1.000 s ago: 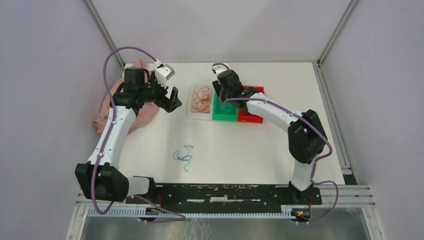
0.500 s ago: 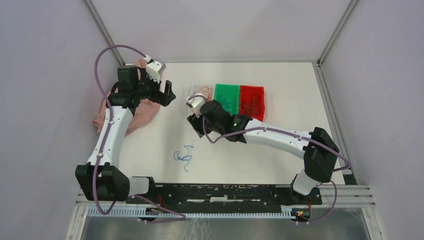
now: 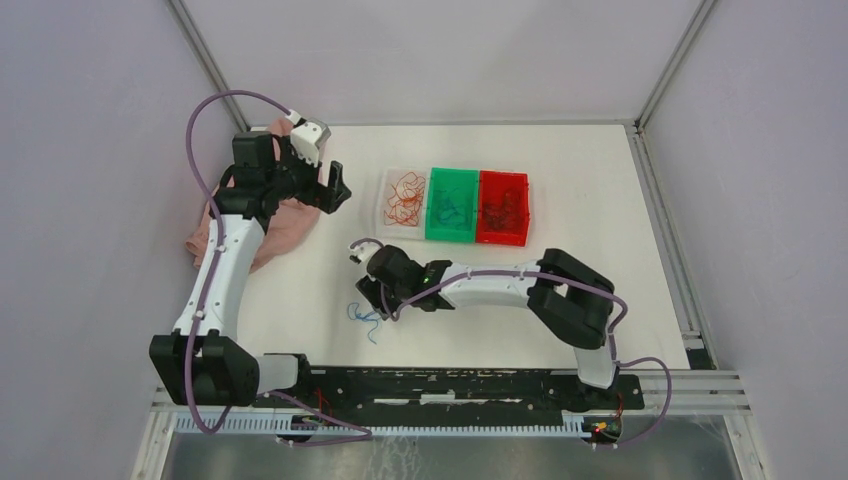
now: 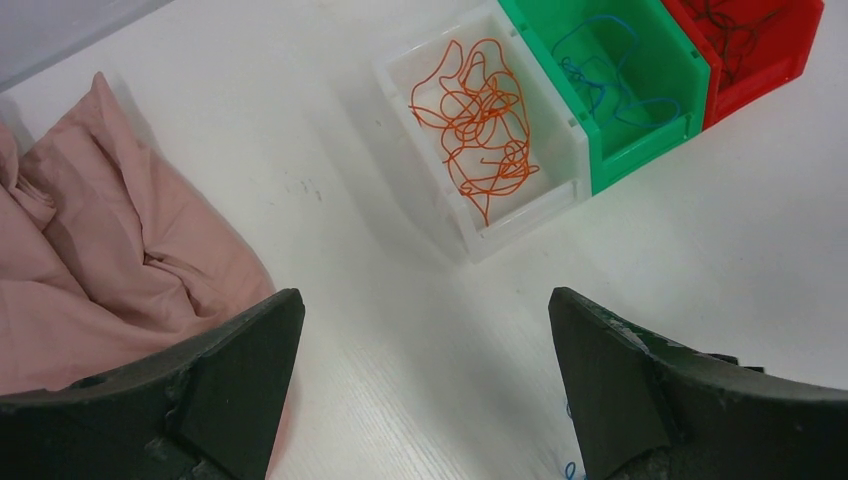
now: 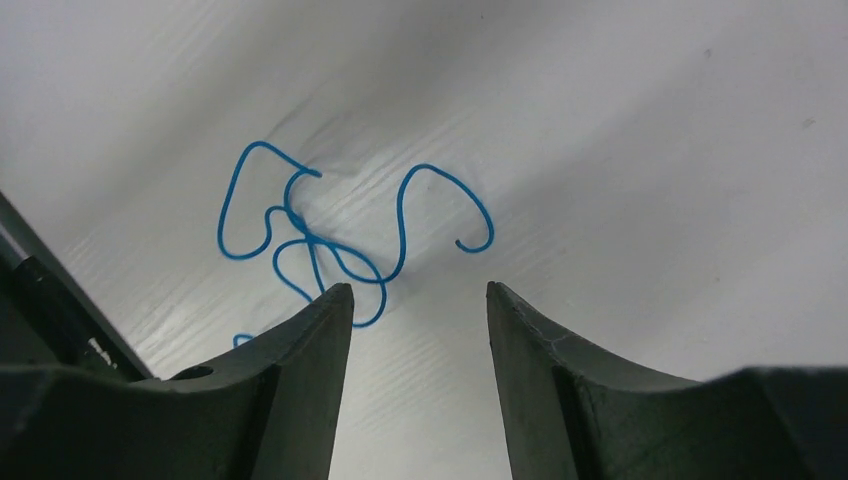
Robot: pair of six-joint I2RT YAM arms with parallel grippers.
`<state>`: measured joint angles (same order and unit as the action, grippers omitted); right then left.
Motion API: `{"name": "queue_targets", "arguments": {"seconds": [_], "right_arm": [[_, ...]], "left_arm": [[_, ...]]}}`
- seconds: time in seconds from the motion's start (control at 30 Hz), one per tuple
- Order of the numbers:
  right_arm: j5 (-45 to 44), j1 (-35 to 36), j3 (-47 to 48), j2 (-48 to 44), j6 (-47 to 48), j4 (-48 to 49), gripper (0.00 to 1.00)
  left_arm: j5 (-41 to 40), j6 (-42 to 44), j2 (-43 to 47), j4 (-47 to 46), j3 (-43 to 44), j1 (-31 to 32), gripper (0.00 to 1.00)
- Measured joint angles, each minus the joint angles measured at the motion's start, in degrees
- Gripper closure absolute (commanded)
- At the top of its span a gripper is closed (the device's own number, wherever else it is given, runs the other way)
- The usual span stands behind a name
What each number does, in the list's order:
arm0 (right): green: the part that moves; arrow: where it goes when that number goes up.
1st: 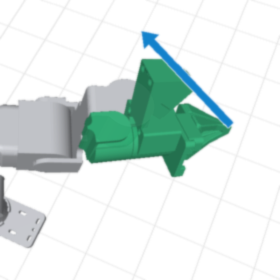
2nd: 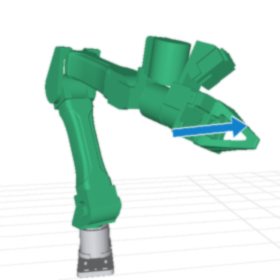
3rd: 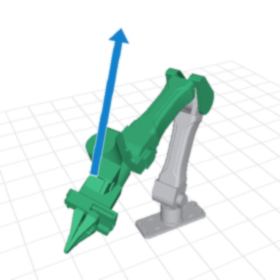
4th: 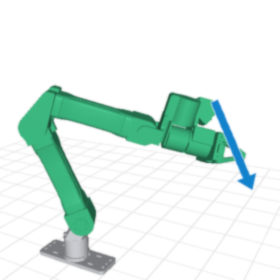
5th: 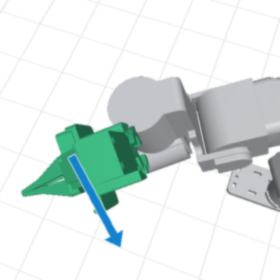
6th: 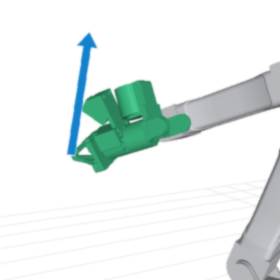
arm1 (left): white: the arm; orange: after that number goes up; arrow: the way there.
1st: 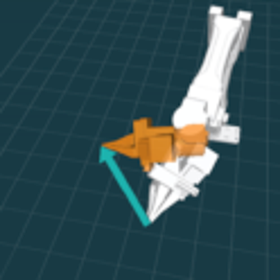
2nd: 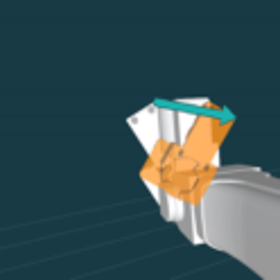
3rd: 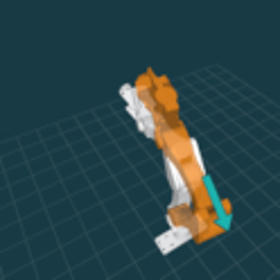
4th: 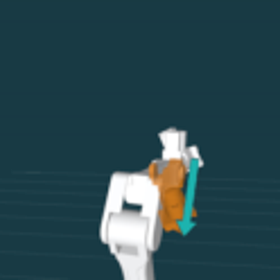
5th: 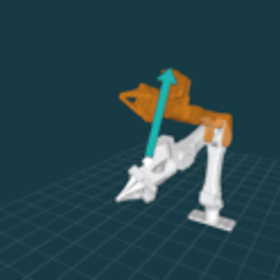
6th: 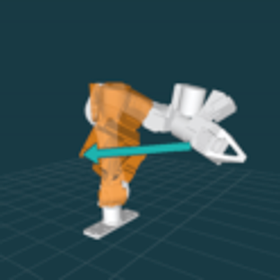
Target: Untangle the cables
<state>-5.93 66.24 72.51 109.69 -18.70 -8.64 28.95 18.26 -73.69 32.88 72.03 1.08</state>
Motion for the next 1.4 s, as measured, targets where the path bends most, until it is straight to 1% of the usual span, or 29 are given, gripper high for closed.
{"name": "queue_targets", "arguments": {"seconds": [0.03, 0.17, 0.23, 0.3, 0.37, 0.43, 0.5, 0.53, 0.63, 0.7, 0.77, 0.83, 0.93, 1.0, 1.07, 1.23, 1.4], "right_arm": [[0.04, 0.0, 0.76, 1.44, -0.02, -0.02, 0.47], [0.11, -0.02, 3.61, 5.4, 0.0, 0.24, 0.64], [0.13, -0.02, 3.87, 6.08, -0.26, 1.05, 0.67], [0.57, -0.15, 3.87, 6.29, -0.74, 1.7, 0.68], [1.05, -0.37, 3.89, 6.32, -1.05, 2.05, 0.68], [1.64, -0.52, 4.2, 6.32, -1.27, 2.14, 0.64], [2.25, -0.66, 4.61, 6.32, -1.57, 2.16, 0.53], [2.47, -0.72, 4.81, 6.32, -1.88, 2.16, 0.48], [3.04, -0.94, 5.79, 6.32, -2.75, 2.1, 0.49], [3.39, -1.11, 6.36, 6.34, -2.99, 2.05, 0.54], [3.61, -1.36, 7.06, 6.47, -3.15, 2.01, 0.6], [4.04, -1.73, 7.41, 6.73, -3.54, 2.16, 0.69], [4.48, -2.36, 7.41, 7.41, -4.0, 2.19, 0.78], [4.94, -2.93, 7.41, 8.15, -4.44, 2.14, 0.9], [5.79, -3.48, 7.39, 8.39, -4.66, 2.05, 0.99], [9.38, -6.43, 6.84, 7.72, -6.54, 3.15, 1.0], [11.67, -9.79, 6.21, 3.52, -6.71, 3.06, 1.0]], "left_arm": [[0.39, 0.0, 0.26, 0.0, 0.0, 0.0, 0.01], [1.6, 0.0, 1.05, -0.04, -0.09, 0.0, 0.01], [1.6, 0.02, 1.51, -0.11, -0.46, 0.0, 0.01], [1.57, 0.04, 2.03, -0.2, -1.18, 0.0, 0.01], [1.57, 0.04, 2.36, -0.2, -1.9, 0.0, 0.01], [1.57, 0.07, 2.49, -0.2, -2.49, 0.0, 0.01], [1.57, 0.09, 2.49, -0.22, -2.91, 0.0, 0.0], [1.57, 0.09, 2.51, -0.22, -3.06, 0.0, 0.01], [1.6, 0.2, 2.75, -0.37, -3.61, 0.0, 0.01], [1.6, 0.24, 3.28, -0.48, -4.2, 0.0, 0.01], [1.6, 0.26, 3.85, -0.48, -4.5, 0.0, 0.01], [1.6, 0.31, 4.26, -0.52, -4.52, 0.0, 0.01], [1.55, 0.48, 4.39, -0.52, -4.52, 0.0, 0.01], [1.46, 0.48, 4.39, -0.5, -4.52, 0.0, 0.01], [1.4, 0.48, 4.39, -0.52, -4.52, 0.0, 0.01], [1.22, 0.83, 4.39, -0.52, -4.52, 0.0, 0.01], [1.05, 1.4, 4.42, -0.5, -4.52, 0.0, 0.01]]}}
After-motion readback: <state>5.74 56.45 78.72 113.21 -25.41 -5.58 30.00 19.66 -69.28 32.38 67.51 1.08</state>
